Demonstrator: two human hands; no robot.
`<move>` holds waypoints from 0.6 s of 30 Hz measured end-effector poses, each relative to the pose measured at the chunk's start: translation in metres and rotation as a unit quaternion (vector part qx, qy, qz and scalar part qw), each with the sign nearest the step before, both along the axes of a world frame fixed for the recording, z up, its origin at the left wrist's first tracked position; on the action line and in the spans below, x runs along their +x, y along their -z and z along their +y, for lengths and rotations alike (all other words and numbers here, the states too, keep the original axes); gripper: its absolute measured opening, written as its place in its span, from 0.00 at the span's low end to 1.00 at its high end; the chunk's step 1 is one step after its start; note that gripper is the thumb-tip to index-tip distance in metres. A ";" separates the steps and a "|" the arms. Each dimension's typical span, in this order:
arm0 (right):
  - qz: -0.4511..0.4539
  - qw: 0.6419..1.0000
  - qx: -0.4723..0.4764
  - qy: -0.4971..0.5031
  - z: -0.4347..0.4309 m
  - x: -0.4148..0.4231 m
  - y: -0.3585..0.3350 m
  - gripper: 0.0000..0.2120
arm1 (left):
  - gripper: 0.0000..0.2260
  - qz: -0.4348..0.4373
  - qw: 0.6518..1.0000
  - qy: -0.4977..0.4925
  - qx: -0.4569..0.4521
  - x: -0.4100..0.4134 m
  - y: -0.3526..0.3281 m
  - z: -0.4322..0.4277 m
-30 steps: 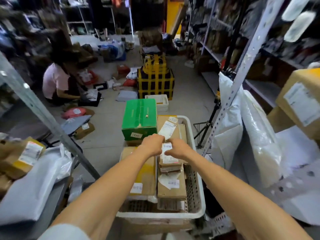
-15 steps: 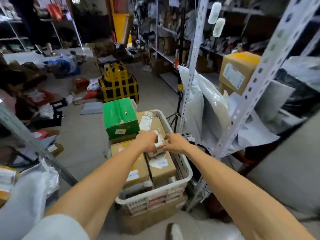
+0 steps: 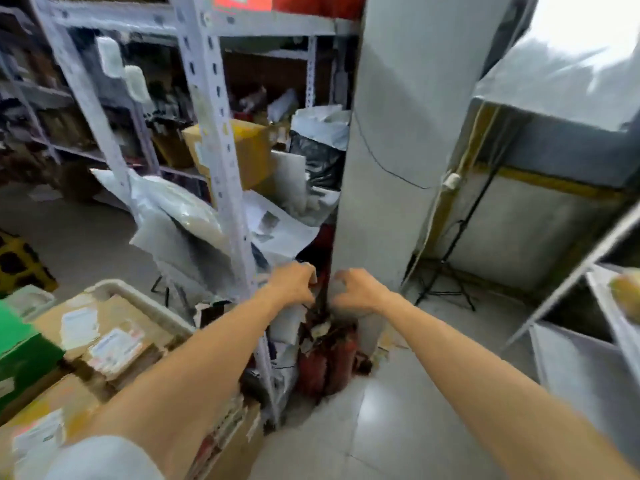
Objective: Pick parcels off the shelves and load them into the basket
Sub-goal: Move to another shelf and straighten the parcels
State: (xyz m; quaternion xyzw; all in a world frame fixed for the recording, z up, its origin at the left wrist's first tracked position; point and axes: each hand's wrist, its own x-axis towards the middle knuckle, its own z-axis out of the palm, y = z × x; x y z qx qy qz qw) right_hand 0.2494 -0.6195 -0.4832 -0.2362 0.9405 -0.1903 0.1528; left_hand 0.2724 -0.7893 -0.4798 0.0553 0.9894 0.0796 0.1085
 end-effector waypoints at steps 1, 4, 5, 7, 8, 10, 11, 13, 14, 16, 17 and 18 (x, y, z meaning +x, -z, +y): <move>0.002 0.999 -0.002 0.045 0.033 -0.004 -0.003 0.28 | 0.18 -0.001 1.000 0.030 -0.001 -0.015 -0.003 0.030; 0.018 0.987 -0.004 0.160 0.131 -0.007 -0.011 0.24 | 0.21 -0.011 0.994 0.108 -0.010 -0.049 -0.017 0.131; 0.027 0.981 -0.003 0.192 0.164 -0.005 -0.014 0.21 | 0.21 -0.009 0.991 0.136 -0.006 -0.058 -0.021 0.167; 0.038 0.967 0.018 0.250 0.226 -0.001 -0.018 0.20 | 0.21 -0.002 0.982 0.191 -0.002 -0.070 -0.030 0.238; 0.041 0.959 0.031 0.278 0.256 0.002 -0.020 0.22 | 0.21 0.004 0.976 0.217 0.000 -0.075 -0.033 0.273; 0.044 0.941 0.051 0.332 0.312 0.009 -0.023 0.26 | 0.23 0.015 0.967 0.256 0.009 -0.080 -0.037 0.339; 0.042 0.931 0.049 0.359 0.340 0.014 -0.023 0.28 | 0.23 0.015 0.963 0.270 0.017 -0.081 -0.039 0.372; 0.041 0.912 0.046 0.405 0.385 0.027 -0.025 0.30 | 0.22 0.014 0.952 0.303 0.027 -0.077 -0.043 0.431; 0.040 0.904 0.048 0.423 0.405 0.036 -0.023 0.29 | 0.22 0.013 0.946 0.324 0.025 -0.072 -0.043 0.459; 0.037 0.885 0.054 0.460 0.440 0.052 -0.020 0.28 | 0.22 0.014 0.931 0.365 0.017 -0.064 -0.043 0.506; 0.037 0.875 0.054 0.480 0.455 0.061 -0.019 0.28 | 0.21 0.015 0.922 0.386 0.010 -0.060 -0.041 0.525; 0.033 0.864 0.054 0.500 0.469 0.069 -0.018 0.28 | 0.21 0.017 0.913 0.407 0.001 -0.058 -0.039 0.541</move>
